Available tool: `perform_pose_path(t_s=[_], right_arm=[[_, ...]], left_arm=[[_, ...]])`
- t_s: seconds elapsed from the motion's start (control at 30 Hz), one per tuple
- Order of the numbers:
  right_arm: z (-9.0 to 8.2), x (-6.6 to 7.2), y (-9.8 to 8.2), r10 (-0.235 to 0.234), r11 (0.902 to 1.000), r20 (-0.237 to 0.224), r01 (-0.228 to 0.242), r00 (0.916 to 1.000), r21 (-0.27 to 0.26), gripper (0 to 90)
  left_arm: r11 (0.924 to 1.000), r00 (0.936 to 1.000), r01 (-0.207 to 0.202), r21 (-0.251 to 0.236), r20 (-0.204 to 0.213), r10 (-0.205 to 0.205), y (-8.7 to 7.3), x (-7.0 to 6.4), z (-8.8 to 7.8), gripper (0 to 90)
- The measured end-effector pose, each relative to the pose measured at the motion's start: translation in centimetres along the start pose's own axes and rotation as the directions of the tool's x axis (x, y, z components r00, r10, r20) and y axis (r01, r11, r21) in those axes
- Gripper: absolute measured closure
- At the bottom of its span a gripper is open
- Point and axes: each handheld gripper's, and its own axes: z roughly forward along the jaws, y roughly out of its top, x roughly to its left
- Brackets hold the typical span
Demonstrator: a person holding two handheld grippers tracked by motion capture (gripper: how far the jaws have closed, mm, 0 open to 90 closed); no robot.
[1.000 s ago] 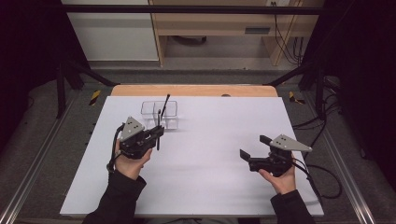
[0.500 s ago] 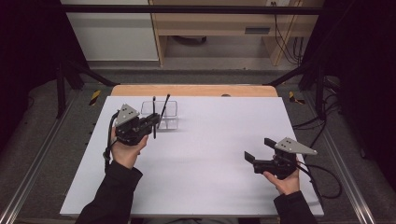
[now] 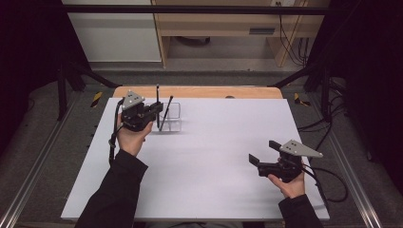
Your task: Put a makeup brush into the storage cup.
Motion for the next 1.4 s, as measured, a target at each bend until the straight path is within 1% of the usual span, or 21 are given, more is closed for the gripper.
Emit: perform_pose_path(t_s=[0.07, 0.1, 0.2, 0.27, 0.37, 0.47, 0.57, 0.67, 0.7, 0.8, 0.9, 1.03, 1.13, 1.17, 1.23, 1.3, 1.33, 1.4], right_arm=[[0.0, 0.0, 0.0, -0.001, 1.0000, -0.001, 0.001, 1.0000, 0.000, 5.3], [0.0, 0.0, 0.0, -0.003, 1.0000, -0.002, 0.003, 1.0000, 0.002, 5.3], [0.0, 0.0, 0.0, 0.001, 1.0000, -0.001, -0.001, 1.0000, 0.002, 5.3], [0.0, 0.0, 0.0, -0.001, 1.0000, -0.002, 0.001, 1.0000, 0.001, 5.2], [0.0, 0.0, 0.0, 0.002, 1.0000, 0.002, -0.002, 1.0000, -0.001, 5.2], [0.0, 0.0, 0.0, 0.002, 1.0000, 0.004, -0.002, 1.0000, -0.001, 5.2], [0.0, 0.0, 0.0, 0.002, 1.0000, 0.005, -0.002, 1.0000, 0.001, 5.2], [0.1, -0.1, 0.0, 0.000, 1.0000, 0.001, 0.000, 1.0000, 0.003, 5.2], [0.1, -0.1, 0.0, -0.002, 1.0000, 0.002, 0.002, 1.0000, 0.003, 5.1], [0.1, -0.1, 0.0, 0.000, 1.0000, 0.001, 0.000, 1.0000, 0.003, 5.1], [0.2, 0.0, 0.0, 0.003, 1.0000, -0.001, -0.003, 1.0000, 0.002, 5.2], [0.2, 0.0, 0.0, 0.004, 1.0000, -0.003, -0.004, 1.0000, 0.001, 5.2], [0.2, 0.0, 0.0, 0.004, 1.0000, -0.003, -0.004, 1.0000, 0.000, 5.3], [0.2, 0.0, 0.0, 0.004, 1.0000, -0.003, -0.004, 1.0000, 0.000, 5.3], [0.3, 0.0, -0.1, 0.002, 1.0000, -0.003, -0.002, 1.0000, 0.001, 5.3], [0.3, 0.0, -0.1, 0.001, 1.0000, -0.003, -0.001, 1.0000, 0.002, 5.3], [0.3, 0.0, -0.1, -0.001, 1.0000, -0.004, 0.001, 1.0000, 0.003, 5.3], [0.3, 0.0, -0.1, 0.002, 1.0000, -0.006, -0.002, 1.0000, 0.001, 5.4]], left_arm=[[1.0000, 1.0000, 0.002, 0.002, -0.005, -0.002, 0.2, 0.1, 0.1, 83.1], [1.0000, 0.9999, 0.007, 0.004, -0.008, -0.007, 0.4, 0.4, 0.3, 83.2], [1.0000, 0.9997, -0.004, 0.005, -0.023, 0.004, 0.7, 0.7, 0.7, 83.2], [1.0000, 0.9996, -0.002, 0.001, -0.030, 0.002, 0.9, 0.9, 1.0, 83.1], [1.0000, 0.9996, 0.009, -0.004, -0.028, -0.009, 1.2, 1.2, 1.4, 83.2], [1.0000, 0.9992, 0.004, -0.002, -0.039, -0.004, 1.3, 1.3, 1.8, 83.1], [0.9999, 0.9985, 0.015, -0.001, -0.053, -0.015, 1.6, 1.9, 2.4, 83.2], [0.9997, 0.9982, 0.025, -0.006, -0.055, -0.025, 1.9, 2.3, 2.7, 83.2], [0.9994, 0.9982, 0.034, -0.012, -0.049, -0.034, 2.2, 2.5, 2.9, 83.2], [0.9993, 0.9987, 0.029, -0.023, -0.042, -0.030, 2.6, 2.4, 3.0, 83.1], [0.9996, 0.9985, 0.017, -0.024, -0.052, -0.018, 3.2, 2.2, 3.3, 83.2], [0.9999, 0.9980, 0.006, -0.012, -0.063, -0.006, 3.3, 2.2, 3.8, 83.2], [0.9999, 0.9975, 0.013, -0.003, -0.070, -0.013, 3.1, 2.6, 4.6, 83.2], [0.9999, 0.9975, 0.013, -0.003, -0.070, -0.013, 3.1, 2.6, 4.6, 83.2], [0.9999, 0.9972, 0.014, 0.002, -0.073, -0.013, 2.9, 2.9, 5.4, 83.2], [0.9999, 0.9971, 0.017, 0.003, -0.075, -0.017, 2.9, 3.0, 5.6, 83.2], [0.9999, 0.9963, 0.013, 0.010, -0.084, -0.012, 2.7, 3.1, 6.0, 83.2], [0.9997, 0.9958, 0.018, 0.017, -0.090, -0.016, 2.5, 3.4, 6.5, 83.2]])
